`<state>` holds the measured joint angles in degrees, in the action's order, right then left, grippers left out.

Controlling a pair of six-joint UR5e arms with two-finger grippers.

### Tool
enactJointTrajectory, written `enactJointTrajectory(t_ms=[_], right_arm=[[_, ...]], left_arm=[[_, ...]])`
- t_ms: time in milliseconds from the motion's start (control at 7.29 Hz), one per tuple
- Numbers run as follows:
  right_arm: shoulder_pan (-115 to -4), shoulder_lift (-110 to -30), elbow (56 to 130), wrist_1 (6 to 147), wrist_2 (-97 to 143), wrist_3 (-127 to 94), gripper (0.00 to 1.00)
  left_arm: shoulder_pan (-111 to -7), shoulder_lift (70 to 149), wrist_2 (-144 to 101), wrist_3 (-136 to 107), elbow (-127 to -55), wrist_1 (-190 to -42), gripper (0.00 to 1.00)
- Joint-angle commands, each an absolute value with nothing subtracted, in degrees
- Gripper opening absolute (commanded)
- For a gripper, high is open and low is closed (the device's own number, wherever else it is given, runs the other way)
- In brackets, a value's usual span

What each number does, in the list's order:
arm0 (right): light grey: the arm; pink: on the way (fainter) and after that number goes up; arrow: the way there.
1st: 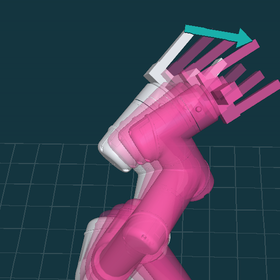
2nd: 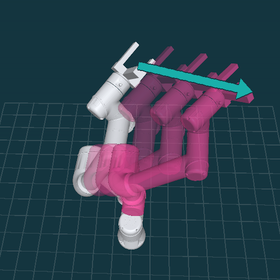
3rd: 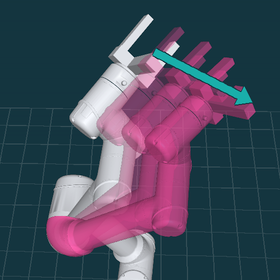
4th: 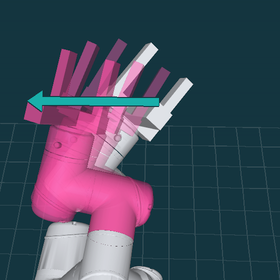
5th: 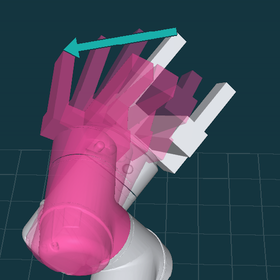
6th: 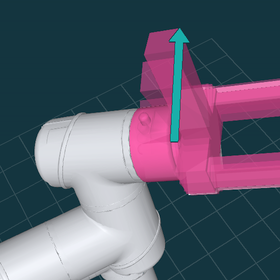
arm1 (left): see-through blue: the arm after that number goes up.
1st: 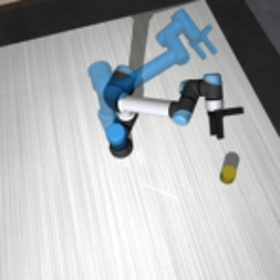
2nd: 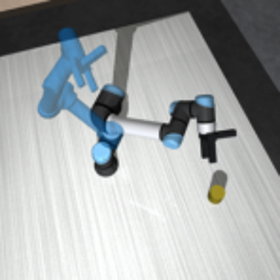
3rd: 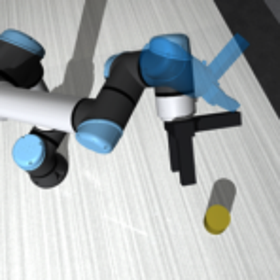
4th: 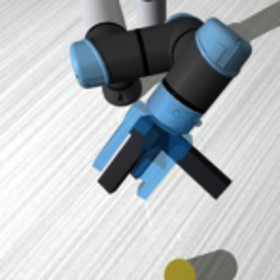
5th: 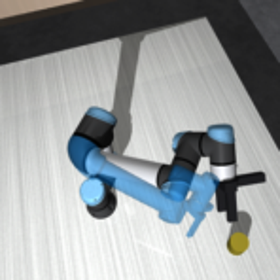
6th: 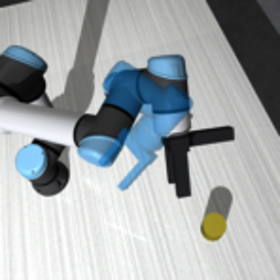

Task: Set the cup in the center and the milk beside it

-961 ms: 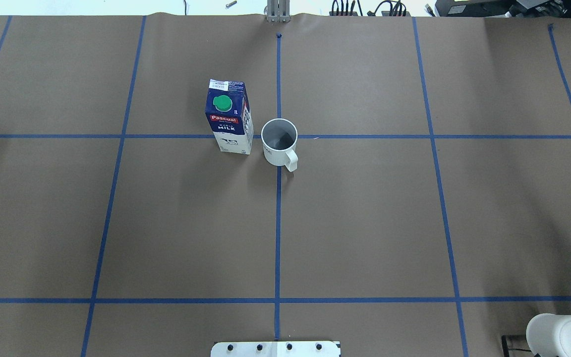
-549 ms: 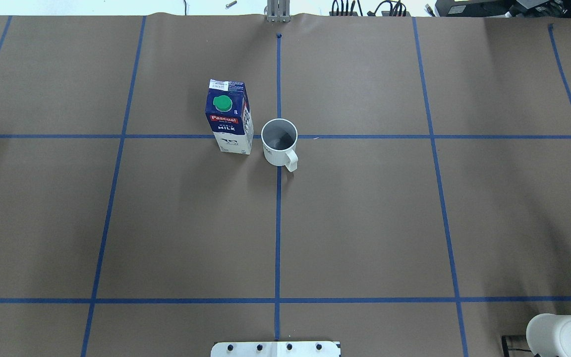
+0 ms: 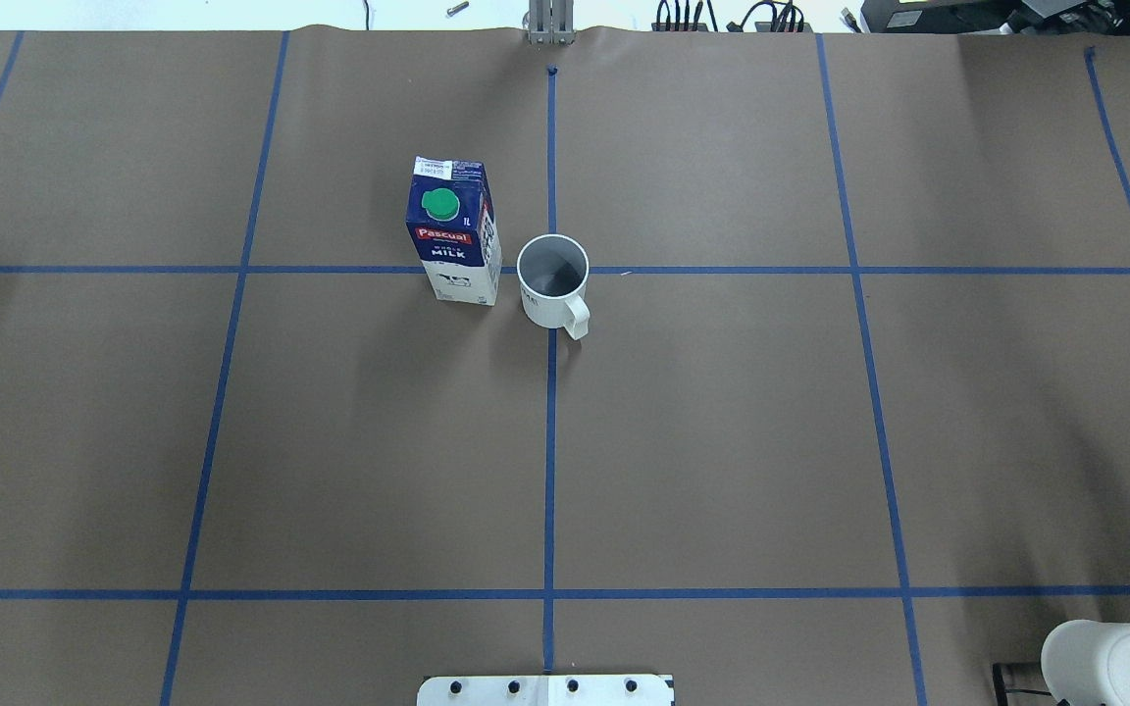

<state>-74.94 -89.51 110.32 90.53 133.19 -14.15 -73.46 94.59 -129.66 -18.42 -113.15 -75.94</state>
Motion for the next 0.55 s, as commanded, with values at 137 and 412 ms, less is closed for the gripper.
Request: enactJointTrajectory(t_ms=[137, 412], right_arm=[[-75.0, -89.4, 110.2, 90.7, 132.8, -14.2, 1.00], [-74.9, -89.4, 109.9, 90.7, 132.5, -14.7, 1.00]], left_arm=[[-73.4, 94.7, -129.7, -18.4, -113.2, -76.3, 0.98], [-73.4, 94.9, -129.7, -18.4, -113.1, -76.6, 0.98]])
